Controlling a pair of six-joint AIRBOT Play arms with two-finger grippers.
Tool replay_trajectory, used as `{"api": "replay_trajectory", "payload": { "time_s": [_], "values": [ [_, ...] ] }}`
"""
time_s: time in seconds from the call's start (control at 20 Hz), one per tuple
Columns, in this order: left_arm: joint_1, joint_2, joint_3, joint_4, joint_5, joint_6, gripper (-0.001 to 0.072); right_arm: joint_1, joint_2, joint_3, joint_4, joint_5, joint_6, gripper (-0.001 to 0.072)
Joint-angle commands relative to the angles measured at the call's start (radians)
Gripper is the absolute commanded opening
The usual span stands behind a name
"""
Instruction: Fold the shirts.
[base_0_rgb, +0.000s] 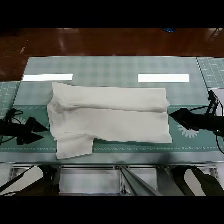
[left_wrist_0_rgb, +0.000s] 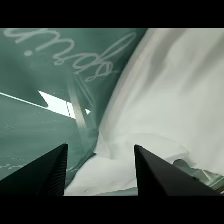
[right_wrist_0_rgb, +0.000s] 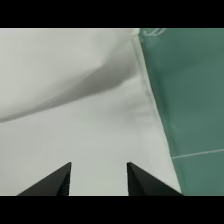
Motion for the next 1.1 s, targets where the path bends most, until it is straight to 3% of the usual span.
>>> {"api": "replay_trajectory", "payload": {
  "time_s": [0.0,0.65,0.7,0.75,0.8,0.95,1.05],
  "values": [
    [0.002,0.023,-0.106,-0.061,0.029,0.069,0.0504,-0.002,0.038,-0.041,0.099,-0.014,-0.041,0.0407],
    [-0.282,0.022,-0.182,-0.07,0.139,0.068,0.0502,-0.027,0.038,-0.037,0.136,-0.039,-0.029,0.0407],
    [-0.293,0.022,-0.181,-0.071,0.169,0.064,0.0442,-0.06,0.038,-0.028,0.134,-0.025,-0.028,0.0407],
    [-0.295,0.022,-0.182,-0.071,0.196,0.045,0.0251,-0.112,0.038,-0.015,0.108,0.008,-0.028,0.0407],
    [-0.294,0.022,-0.181,-0.076,0.207,0.032,0.0015,-0.174,0.038,-0.006,0.053,0.058,-0.016,0.0407],
    [-0.296,0.023,-0.179,-0.109,0.212,0.059,0.0019,-0.324,0.038,-0.015,-0.248,0.25,0.116,0.0407],
    [-0.296,0.023,-0.179,-0.115,0.212,0.061,0.0019,-0.361,0.038,-0.053,-0.346,0.338,0.127,0.0407]
  ]
}}
